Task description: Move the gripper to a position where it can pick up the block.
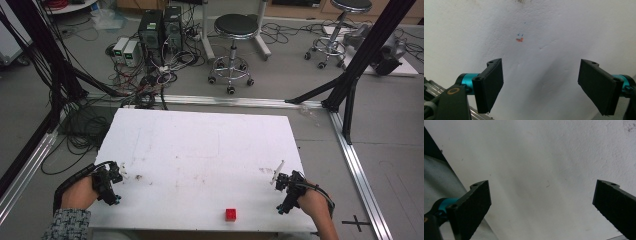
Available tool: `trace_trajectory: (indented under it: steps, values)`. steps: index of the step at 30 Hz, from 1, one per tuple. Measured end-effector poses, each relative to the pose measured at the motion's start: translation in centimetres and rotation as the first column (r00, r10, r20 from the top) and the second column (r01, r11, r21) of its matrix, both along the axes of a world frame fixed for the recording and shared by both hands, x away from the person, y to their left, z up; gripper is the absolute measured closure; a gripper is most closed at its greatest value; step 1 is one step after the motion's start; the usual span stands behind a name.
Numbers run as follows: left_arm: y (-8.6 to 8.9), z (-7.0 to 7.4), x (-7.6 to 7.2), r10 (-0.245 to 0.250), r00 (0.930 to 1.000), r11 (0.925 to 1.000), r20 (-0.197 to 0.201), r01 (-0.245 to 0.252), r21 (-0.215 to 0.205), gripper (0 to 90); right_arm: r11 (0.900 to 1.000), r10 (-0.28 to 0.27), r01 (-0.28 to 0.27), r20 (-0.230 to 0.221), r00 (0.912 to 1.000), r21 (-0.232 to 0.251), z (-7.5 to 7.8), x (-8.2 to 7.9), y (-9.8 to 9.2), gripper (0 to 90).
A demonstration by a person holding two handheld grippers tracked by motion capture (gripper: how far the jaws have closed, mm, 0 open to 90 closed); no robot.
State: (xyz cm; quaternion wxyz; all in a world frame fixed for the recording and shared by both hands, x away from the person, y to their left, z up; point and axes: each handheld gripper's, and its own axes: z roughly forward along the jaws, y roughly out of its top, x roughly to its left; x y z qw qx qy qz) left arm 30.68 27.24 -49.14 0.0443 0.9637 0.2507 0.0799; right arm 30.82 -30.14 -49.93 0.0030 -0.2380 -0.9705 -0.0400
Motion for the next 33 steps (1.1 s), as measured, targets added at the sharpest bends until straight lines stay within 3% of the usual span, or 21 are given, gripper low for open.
trace_trajectory:
  steps: [17,33]
  values:
    - [-0.1,0.0,0.1,0.005,1.0000,1.0000,-0.001,-0.005,-0.002,20.8,1.000,0.007,-0.007,0.005,1.0000,-0.007,0.5,0.0,-0.2,0.9]
    - [-0.1,0.1,0.0,0.011,0.9999,0.9999,0.009,-0.011,-0.009,20.8,0.992,0.124,-0.122,0.052,0.9909,-0.044,3.7,-0.4,0.4,1.0]
